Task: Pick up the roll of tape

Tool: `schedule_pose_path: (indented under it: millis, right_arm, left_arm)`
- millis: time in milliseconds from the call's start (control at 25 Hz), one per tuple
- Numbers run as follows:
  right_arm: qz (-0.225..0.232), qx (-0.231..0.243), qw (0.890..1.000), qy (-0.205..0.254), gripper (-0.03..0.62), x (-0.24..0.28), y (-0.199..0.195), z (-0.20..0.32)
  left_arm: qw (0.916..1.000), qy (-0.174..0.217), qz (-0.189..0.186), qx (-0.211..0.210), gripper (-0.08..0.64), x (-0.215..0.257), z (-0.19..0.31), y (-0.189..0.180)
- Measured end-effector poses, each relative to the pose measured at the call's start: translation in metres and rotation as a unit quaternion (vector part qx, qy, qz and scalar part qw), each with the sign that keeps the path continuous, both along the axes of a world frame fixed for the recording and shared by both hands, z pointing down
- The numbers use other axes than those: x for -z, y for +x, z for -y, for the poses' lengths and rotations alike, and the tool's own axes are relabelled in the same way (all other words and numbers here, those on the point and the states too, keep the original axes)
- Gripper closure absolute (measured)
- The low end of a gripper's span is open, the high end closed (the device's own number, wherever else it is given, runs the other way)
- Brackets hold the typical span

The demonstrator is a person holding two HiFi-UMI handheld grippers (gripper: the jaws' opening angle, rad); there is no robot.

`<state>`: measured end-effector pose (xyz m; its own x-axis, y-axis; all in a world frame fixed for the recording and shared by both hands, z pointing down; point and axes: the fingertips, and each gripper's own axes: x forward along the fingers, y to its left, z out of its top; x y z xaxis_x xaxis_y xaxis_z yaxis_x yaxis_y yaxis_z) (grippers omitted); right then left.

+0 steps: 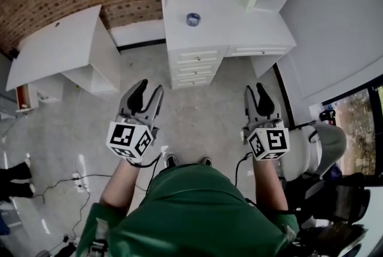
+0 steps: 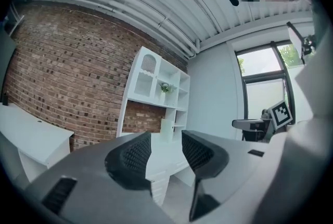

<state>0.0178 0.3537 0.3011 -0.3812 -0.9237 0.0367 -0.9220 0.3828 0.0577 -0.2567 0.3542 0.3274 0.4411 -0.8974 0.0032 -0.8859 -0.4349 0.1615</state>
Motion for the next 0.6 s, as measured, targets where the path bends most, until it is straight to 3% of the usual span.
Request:
schedule_pose_path:
  millis: [320,600]
  right_arm:
    - [-0.018,-0.021,1.000,-0.012,0.426,-0.013,-0.037,-0.002]
    - [-0.011,-0.010,0.999,-0.036,0.426,-0.034,-0.047,0.032]
  left_arm:
    - [0.9995,-0.016,-0.023,0.015,0.367,-0.029,0.007,-0.063]
    - [0.9982,-0.044,-0.020,0.034,0.367,-0.052,0.033,-0.081]
